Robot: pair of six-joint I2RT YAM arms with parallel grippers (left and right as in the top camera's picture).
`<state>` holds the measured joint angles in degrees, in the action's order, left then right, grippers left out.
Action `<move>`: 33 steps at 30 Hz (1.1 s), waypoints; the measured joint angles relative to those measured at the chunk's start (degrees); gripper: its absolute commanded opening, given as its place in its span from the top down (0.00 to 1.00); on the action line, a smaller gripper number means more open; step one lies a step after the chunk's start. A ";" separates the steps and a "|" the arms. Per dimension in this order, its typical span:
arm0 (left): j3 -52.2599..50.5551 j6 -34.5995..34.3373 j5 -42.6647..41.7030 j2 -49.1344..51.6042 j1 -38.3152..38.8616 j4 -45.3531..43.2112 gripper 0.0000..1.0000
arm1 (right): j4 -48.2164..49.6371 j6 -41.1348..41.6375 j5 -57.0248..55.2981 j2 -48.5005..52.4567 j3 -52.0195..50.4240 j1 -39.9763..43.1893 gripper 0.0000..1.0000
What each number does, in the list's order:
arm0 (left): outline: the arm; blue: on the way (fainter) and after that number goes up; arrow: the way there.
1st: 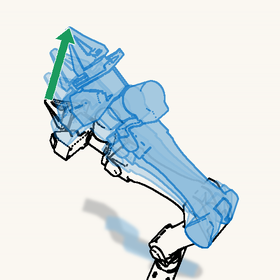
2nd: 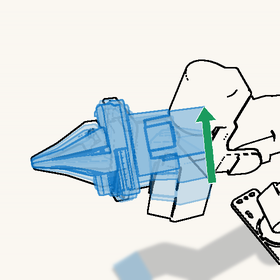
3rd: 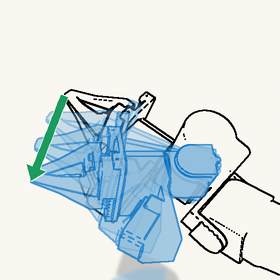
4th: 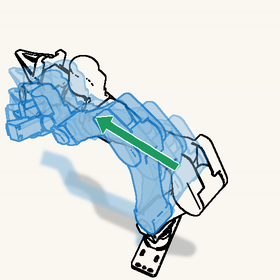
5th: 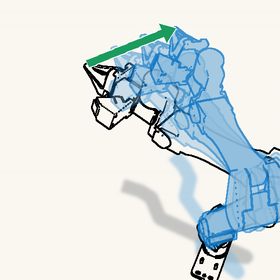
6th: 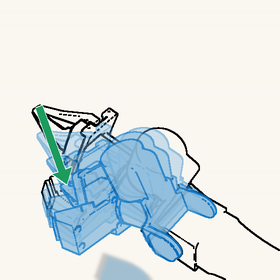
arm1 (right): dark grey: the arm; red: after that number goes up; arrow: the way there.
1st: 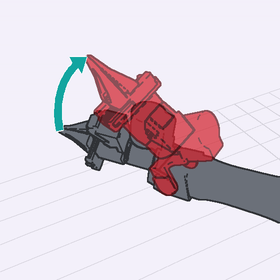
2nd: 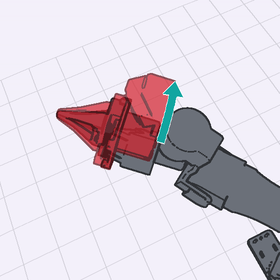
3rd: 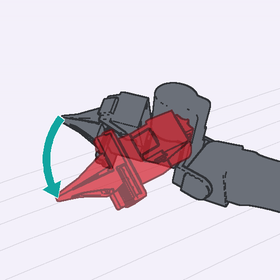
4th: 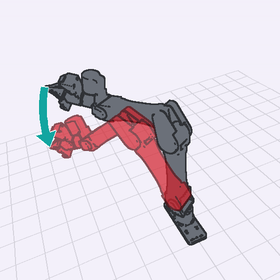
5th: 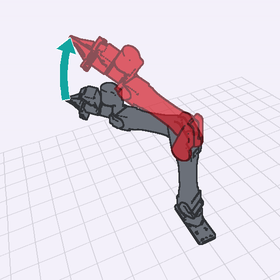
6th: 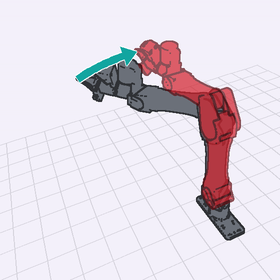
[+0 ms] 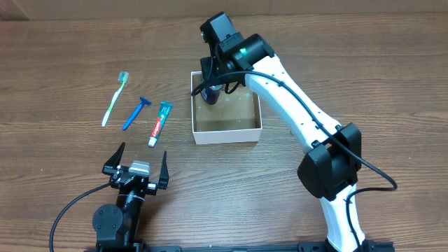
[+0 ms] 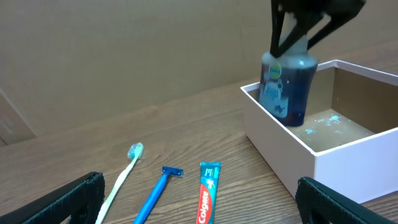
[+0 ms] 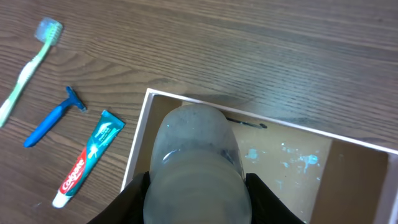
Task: Pack container
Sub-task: 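Carry the soap bottle left and lower it into the box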
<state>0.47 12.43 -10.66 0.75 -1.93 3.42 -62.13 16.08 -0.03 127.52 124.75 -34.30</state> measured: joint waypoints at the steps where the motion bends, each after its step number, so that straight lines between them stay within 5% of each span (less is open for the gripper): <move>1: 0.00 0.02 0.00 0.00 0.00 0.00 0.00 | 0.04 0.11 -0.02 0.63 0.00 0.00 0.82; 16: 0.00 0.02 0.00 0.00 0.00 0.00 0.00 | 1.73 0.44 0.11 4.13 -0.70 -0.35 0.80; 24: 0.00 0.00 0.00 0.00 0.00 0.00 0.00 | 2.80 0.39 0.24 4.42 -0.70 -0.79 0.60; 33: 0.00 0.02 0.00 0.00 0.00 0.00 0.00 | 2.93 0.42 0.63 4.46 -0.70 -0.76 0.58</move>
<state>0.47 12.45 -10.66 0.75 -1.93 3.42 -59.20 16.49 0.60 131.98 124.05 -35.07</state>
